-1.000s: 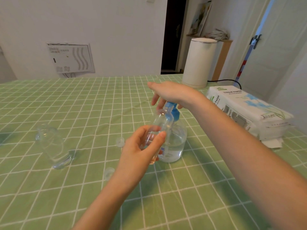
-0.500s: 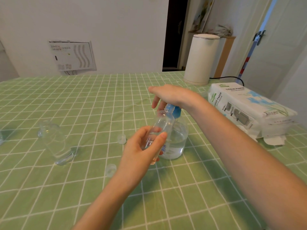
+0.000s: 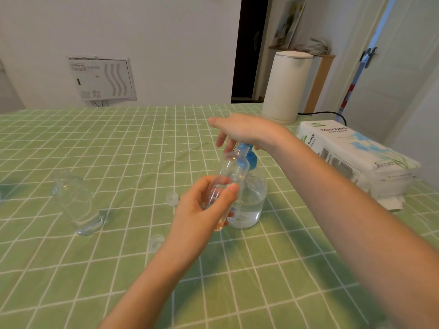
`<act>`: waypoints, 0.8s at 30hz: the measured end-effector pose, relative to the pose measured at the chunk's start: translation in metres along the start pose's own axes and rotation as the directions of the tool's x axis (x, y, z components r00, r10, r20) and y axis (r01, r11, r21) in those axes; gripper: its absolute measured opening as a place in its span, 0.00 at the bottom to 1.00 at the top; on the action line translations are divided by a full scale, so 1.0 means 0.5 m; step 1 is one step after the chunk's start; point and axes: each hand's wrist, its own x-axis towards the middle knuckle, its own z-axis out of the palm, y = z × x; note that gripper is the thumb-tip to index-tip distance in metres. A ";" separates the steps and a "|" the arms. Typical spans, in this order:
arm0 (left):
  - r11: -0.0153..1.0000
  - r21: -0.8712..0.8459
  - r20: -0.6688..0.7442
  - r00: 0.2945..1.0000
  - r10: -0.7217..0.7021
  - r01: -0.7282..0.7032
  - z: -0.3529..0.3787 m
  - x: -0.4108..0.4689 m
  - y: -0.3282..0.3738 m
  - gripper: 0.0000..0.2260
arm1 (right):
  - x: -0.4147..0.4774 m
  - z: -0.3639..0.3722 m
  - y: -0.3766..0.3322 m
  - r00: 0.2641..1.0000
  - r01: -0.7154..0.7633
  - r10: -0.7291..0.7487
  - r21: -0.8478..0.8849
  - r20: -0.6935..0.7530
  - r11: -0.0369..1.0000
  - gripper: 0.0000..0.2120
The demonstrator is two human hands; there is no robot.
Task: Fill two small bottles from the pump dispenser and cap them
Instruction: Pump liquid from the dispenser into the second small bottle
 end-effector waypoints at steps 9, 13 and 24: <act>0.999 0.005 -0.001 0.999 -0.032 0.032 0.000 -0.006 -0.006 0.17 | 0.003 0.022 0.015 0.999 -0.021 0.019 0.050 0.034 0.999 0.22; 1.000 0.007 0.000 1.000 -0.031 0.031 -0.001 -0.005 -0.006 0.16 | 0.005 0.024 0.016 1.000 -0.013 0.012 0.054 0.025 0.998 0.22; 1.000 -0.003 -0.004 1.000 -0.020 0.020 -0.003 0.000 -0.002 0.17 | 0.010 0.003 0.011 1.000 0.005 -0.007 0.083 0.027 0.997 0.21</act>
